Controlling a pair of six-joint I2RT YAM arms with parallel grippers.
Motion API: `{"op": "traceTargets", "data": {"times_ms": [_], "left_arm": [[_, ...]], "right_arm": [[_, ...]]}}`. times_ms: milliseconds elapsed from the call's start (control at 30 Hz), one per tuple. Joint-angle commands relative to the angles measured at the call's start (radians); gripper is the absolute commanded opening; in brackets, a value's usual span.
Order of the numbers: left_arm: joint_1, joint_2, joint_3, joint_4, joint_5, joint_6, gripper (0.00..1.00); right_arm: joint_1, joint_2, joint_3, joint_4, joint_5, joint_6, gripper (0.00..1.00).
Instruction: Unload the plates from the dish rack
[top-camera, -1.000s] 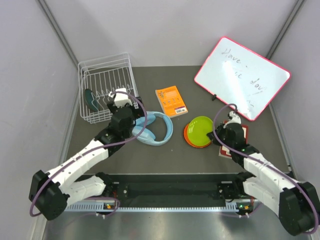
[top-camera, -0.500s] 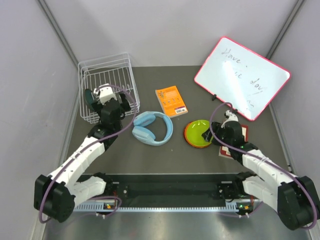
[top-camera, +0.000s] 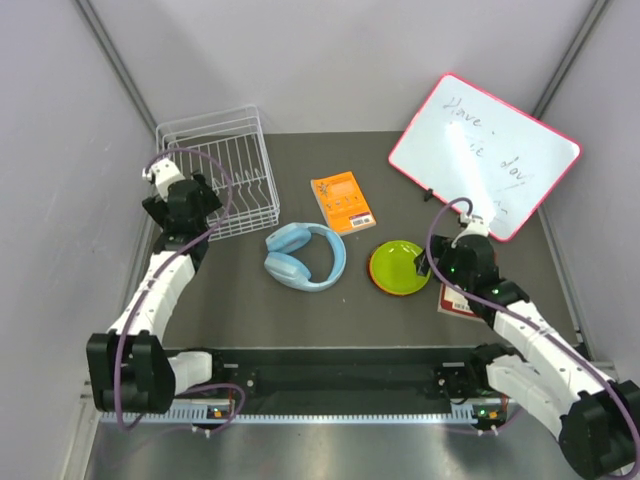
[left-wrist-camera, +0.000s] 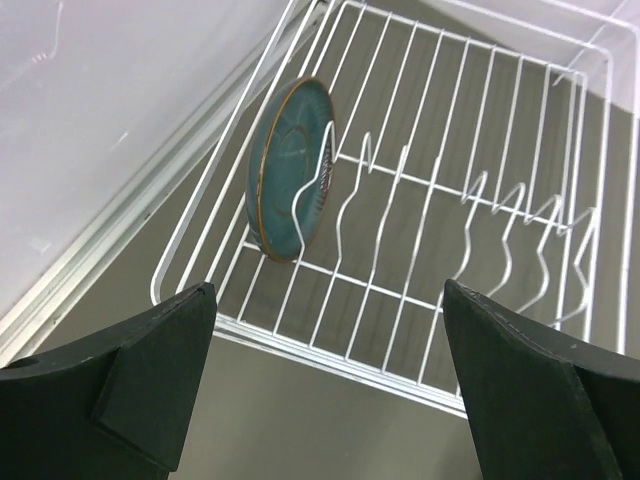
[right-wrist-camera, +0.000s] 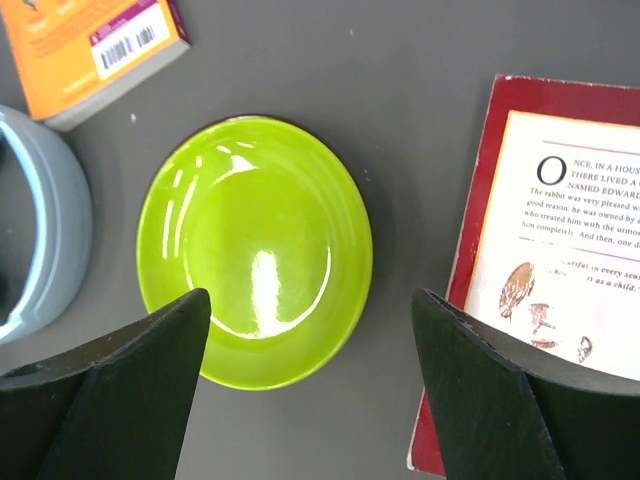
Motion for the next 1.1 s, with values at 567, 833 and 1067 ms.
{"op": "traceTargets", "data": {"times_ms": [567,833,1067], "left_arm": [[0.172,0.389,0.188,0.208,0.046,0.014,0.83],[0.189,0.478,0.192,0.239,0.015,0.008,0.83],[0.189,0.513,0.192,0.285,0.031,0.027,0.58]], "right_arm": [[-0.018,0.194,-0.005,0.197,-0.06,-0.041,0.82],[-0.039,0.262,-0.013,0.255,-0.086,-0.041,0.82],[-0.064,0.312,-0.026,0.306,-0.149,-0.04,0.81]]}}
